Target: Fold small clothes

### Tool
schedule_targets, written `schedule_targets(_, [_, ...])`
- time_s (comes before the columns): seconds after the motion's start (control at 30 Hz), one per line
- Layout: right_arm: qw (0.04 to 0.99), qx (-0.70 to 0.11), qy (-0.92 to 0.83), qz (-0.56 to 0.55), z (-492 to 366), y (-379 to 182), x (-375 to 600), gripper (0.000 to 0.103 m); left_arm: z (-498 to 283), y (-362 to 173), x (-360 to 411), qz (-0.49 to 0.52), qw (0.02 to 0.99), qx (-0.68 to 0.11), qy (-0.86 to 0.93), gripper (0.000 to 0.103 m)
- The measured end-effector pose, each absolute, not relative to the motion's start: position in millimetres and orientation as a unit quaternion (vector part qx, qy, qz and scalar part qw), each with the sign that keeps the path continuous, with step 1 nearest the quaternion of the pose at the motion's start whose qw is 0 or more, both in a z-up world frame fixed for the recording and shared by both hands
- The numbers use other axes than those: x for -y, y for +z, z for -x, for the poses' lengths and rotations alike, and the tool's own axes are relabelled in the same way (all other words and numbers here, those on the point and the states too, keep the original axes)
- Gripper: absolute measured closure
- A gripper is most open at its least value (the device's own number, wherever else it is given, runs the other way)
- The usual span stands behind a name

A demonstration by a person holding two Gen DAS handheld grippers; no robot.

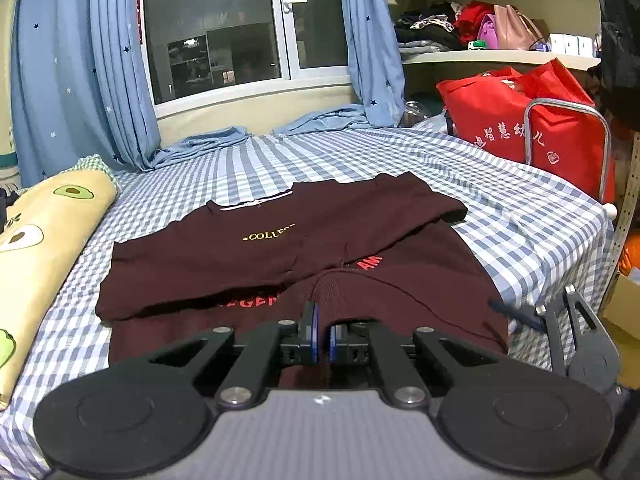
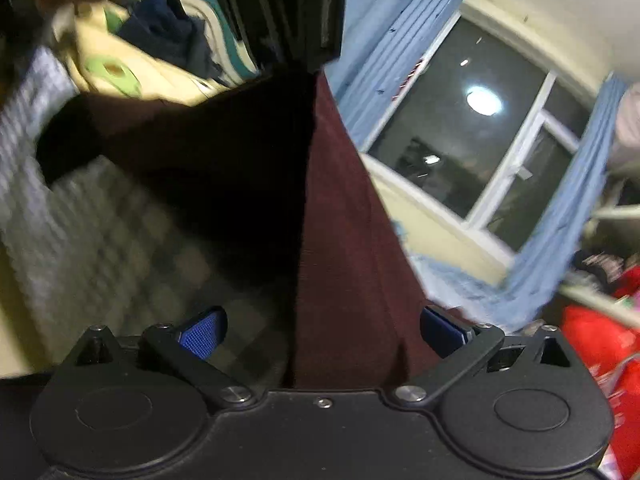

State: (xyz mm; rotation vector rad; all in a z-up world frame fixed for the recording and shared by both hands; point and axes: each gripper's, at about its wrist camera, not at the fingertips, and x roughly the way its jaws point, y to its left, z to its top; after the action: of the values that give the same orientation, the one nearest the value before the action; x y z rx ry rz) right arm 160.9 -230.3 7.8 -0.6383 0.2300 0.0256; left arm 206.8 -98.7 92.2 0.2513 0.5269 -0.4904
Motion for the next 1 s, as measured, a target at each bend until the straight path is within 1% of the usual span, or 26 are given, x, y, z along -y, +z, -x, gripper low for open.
schedule_targets(0.03, [0.941,-0.111,-0.004,0.319,-164,7,232,0.01,-206,91,99,-0.121,0.928,-0.257,-0.24,0.099])
schedule_targets(0.1, [0.94,-0.11,-0.027,0.322,-167,7,241,0.015,-202,88,99,-0.119,0.929,-0.256,-0.241,0.099])
schedule_targets(0.17, [0.94,-0.104,-0.03,0.323,-164,10,250,0.023,-197,83,98,-0.12,0.931,-0.248,-0.24,0.099])
schedule_targets(0.2, [0.94,-0.1,-0.027,0.325,-161,13,255,0.035,-192,79,98,-0.125,0.933,-0.241,-0.237,0.099])
schedule_targets(0.23, [0.939,-0.093,-0.023,0.329,-157,16,259,0.052,-188,74,99,-0.129,0.935,-0.233,-0.234,0.099])
schedule_targets(0.27, [0.938,-0.086,-0.02,0.335,-153,18,262,0.059,-183,69,99,-0.133,0.937,-0.226,-0.232,0.098])
schedule_targets(0.3, [0.937,-0.08,-0.017,0.338,-150,19,267,0.073,-178,63,98,-0.134,0.938,-0.221,-0.231,0.096])
schedule_targets(0.33, [0.939,-0.073,-0.012,0.336,-145,23,271,0.081,-172,56,98,-0.135,0.94,-0.216,-0.229,0.094])
schedule_targets(0.37, [0.941,-0.071,-0.008,0.33,-143,28,276,0.083,-167,50,100,-0.135,0.942,-0.21,-0.226,0.087])
schedule_targets(0.4, [0.943,-0.071,-0.006,0.326,-141,31,280,0.086,-160,41,100,-0.138,0.944,-0.203,-0.22,0.081])
schedule_targets(0.43, [0.944,-0.074,-0.002,0.322,-140,35,282,0.088,-155,35,101,-0.141,0.946,-0.198,-0.213,0.078])
schedule_targets(0.53, [0.949,-0.084,0.01,0.304,-140,49,289,0.089,-140,14,104,-0.151,0.954,-0.18,-0.186,0.062])
schedule_targets(0.6, [0.953,-0.086,0.016,0.291,-140,58,291,0.09,-132,0,107,-0.161,0.958,-0.172,-0.165,0.041])
schedule_targets(0.63, [0.955,-0.087,0.019,0.283,-141,63,292,0.09,-128,-5,109,-0.168,0.959,-0.167,-0.155,0.037])
schedule_targets(0.67, [0.957,-0.088,0.022,0.276,-141,68,294,0.09,-125,-13,112,-0.181,0.961,-0.158,-0.14,0.03])
schedule_targets(0.77, [0.961,-0.089,0.028,0.262,-145,79,296,0.09,-120,-28,123,-0.242,0.959,-0.121,-0.083,0.016])
schedule_targets(0.8, [0.962,-0.09,0.029,0.256,-145,83,297,0.09,-121,-35,127,-0.268,0.955,-0.107,-0.063,0.013])
schedule_targets(0.9, [0.966,-0.093,0.029,0.24,-147,91,300,0.09,-131,-56,136,-0.329,0.938,-0.106,-0.026,0.013])
schedule_targets(1.0, [0.967,-0.093,0.027,0.234,-147,93,303,0.09,-139,-72,133,-0.353,0.929,-0.113,0.025,0.013])
